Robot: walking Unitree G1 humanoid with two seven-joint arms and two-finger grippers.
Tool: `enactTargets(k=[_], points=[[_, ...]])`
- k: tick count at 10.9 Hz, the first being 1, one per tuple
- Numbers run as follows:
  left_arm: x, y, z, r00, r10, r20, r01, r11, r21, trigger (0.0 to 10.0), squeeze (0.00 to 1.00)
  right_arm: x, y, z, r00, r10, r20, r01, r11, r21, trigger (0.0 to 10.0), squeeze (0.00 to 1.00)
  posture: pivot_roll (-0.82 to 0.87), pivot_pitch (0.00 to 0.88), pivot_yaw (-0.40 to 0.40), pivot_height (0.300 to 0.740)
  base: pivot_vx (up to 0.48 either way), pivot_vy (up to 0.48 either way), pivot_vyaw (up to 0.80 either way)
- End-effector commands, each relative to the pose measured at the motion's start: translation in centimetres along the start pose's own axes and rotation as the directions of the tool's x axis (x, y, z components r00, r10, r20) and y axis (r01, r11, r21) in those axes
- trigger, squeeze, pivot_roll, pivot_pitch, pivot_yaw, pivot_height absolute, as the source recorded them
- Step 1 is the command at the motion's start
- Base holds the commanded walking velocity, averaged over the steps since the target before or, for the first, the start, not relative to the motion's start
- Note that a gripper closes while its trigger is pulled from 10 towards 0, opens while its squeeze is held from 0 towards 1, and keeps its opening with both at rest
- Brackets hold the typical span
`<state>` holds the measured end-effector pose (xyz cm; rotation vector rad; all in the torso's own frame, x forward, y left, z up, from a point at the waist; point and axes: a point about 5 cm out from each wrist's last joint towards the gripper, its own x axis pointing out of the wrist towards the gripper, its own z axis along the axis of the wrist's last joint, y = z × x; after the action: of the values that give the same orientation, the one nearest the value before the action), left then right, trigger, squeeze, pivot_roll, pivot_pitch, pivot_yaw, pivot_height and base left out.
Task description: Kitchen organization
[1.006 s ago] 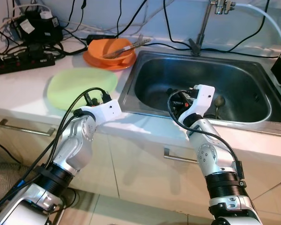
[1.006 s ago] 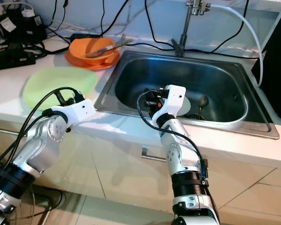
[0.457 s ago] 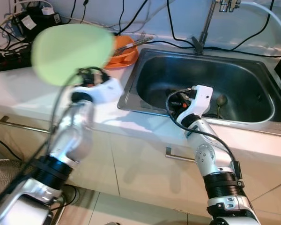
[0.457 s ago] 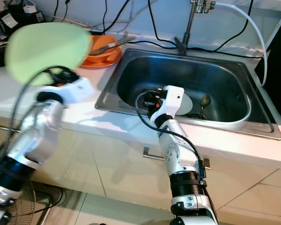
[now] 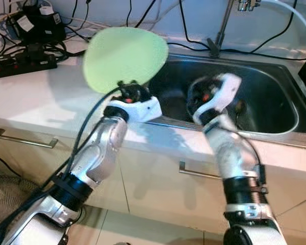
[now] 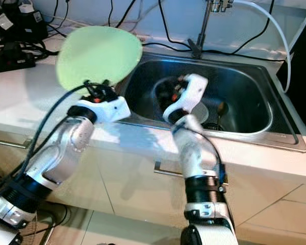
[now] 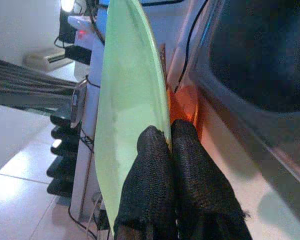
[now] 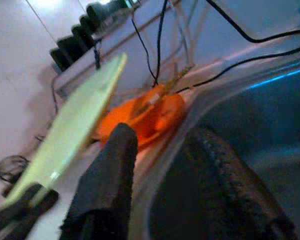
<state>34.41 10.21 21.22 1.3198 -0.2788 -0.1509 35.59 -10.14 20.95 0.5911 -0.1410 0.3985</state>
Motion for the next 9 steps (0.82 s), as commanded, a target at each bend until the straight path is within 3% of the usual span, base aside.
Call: enactTargets(k=[1,4,5,6,9], points=[[0.4,1.1,0.8,0.998,0.038,0.043,-0.039,0.999,0.009,10.0,0.00,0.3,0.6,0.9,1.000,0.021,0.023,-0.022,0.999,0.032,10.0,1.00,0.17,0.027,0.006,0.740,0.000,0.000,0.00],[0.6,0.6,1.4,0.996,0.012,0.085,-0.012,1.000,0.008,10.0,0.00,0.2,0.8,1.1,0.999,0.038,0.022,-0.040,0.995,0.091,10.0,1.00,0.17,0.018,0.012,0.740,0.000,0.000,0.00],[0.5,0.2,1.9,0.994,-0.001,0.109,0.001,1.000,0.000,10.0,0.00,0.2,1.0,0.9,0.999,0.039,0.014,-0.041,0.994,0.104,10.0,0.62,0.17,0.011,0.012,0.740,0.000,0.000,0.00],[0.4,-0.2,2.5,0.989,-0.021,0.148,0.021,1.000,-0.003,10.0,0.00,0.2,1.1,0.8,0.999,0.040,0.004,-0.040,0.992,0.120,10.0,0.00,0.17,0.009,0.012,0.740,0.000,0.000,0.00],[0.4,-0.3,3.7,0.980,-0.024,0.198,0.028,0.999,-0.017,10.0,0.00,0.2,1.1,0.5,0.999,0.038,-0.008,-0.037,0.992,0.123,10.0,0.00,0.17,0.004,0.010,0.740,0.000,0.000,0.00]])
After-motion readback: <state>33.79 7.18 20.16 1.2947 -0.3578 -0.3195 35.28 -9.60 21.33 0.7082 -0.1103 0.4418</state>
